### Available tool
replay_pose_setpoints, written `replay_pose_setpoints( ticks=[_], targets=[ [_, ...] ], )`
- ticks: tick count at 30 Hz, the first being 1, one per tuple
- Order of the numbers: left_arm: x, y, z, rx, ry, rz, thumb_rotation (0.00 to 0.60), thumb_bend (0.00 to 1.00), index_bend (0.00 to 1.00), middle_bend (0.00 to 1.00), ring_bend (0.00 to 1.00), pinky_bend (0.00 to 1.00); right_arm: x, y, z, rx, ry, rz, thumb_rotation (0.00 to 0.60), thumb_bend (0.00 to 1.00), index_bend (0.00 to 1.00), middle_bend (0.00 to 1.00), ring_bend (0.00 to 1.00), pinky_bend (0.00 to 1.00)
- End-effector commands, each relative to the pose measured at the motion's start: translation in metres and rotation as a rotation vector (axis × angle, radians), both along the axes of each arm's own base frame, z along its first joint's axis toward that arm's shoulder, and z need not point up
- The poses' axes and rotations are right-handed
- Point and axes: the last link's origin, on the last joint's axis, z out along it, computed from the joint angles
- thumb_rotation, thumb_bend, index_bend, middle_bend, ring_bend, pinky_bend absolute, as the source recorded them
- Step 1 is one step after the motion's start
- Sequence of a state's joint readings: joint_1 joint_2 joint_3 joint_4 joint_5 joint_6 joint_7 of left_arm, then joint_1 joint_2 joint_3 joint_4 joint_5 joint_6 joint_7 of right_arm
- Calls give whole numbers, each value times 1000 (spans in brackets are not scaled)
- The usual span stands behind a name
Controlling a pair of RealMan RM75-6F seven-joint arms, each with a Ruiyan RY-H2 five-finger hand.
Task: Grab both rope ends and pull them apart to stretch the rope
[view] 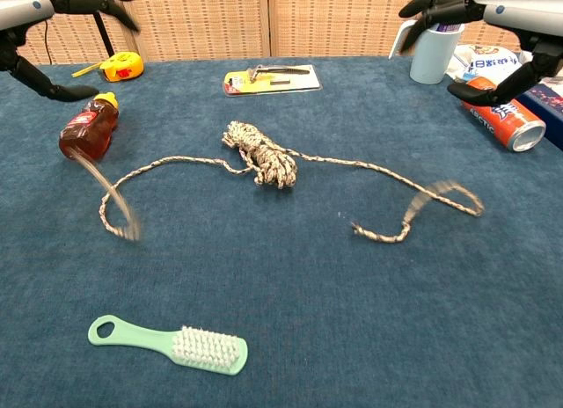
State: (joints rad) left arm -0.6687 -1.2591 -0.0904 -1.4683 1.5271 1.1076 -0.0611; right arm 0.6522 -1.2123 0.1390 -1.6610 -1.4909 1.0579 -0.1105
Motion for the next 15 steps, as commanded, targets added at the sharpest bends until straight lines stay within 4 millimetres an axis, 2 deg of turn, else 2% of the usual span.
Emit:
replay_pose_setpoints(
  ticks=[1, 4, 10, 13, 15],
  targets=[
    [1, -1, 2, -3, 15, 18, 600, 180, 0, 0, 0, 0, 0, 1, 0, -5, 5, -4, 460, 300, 5, 0, 0, 0],
    [-3, -2, 7, 12, 10, 38, 600, 171, 0, 0, 0, 0, -4, 2, 6, -25, 11, -11, 432, 276, 0, 0, 0, 0],
    [-25, -12, 28, 72, 31, 103, 600, 181, 0, 0, 0, 0, -23, 4, 27, -84, -3, -63, 438, 276, 12, 0, 0, 0],
    [-38, -21, 41, 99, 48, 146, 600, 177, 11, 0, 0, 0, -36, 6, 38, -132, -12, -98, 530, 276, 63, 0, 0, 0],
    [-46, -28, 49, 118, 55, 169, 600, 177, 60, 0, 0, 0, -45, 8, 45, -154, -17, -119, 593, 276, 124, 0, 0, 0]
  ],
)
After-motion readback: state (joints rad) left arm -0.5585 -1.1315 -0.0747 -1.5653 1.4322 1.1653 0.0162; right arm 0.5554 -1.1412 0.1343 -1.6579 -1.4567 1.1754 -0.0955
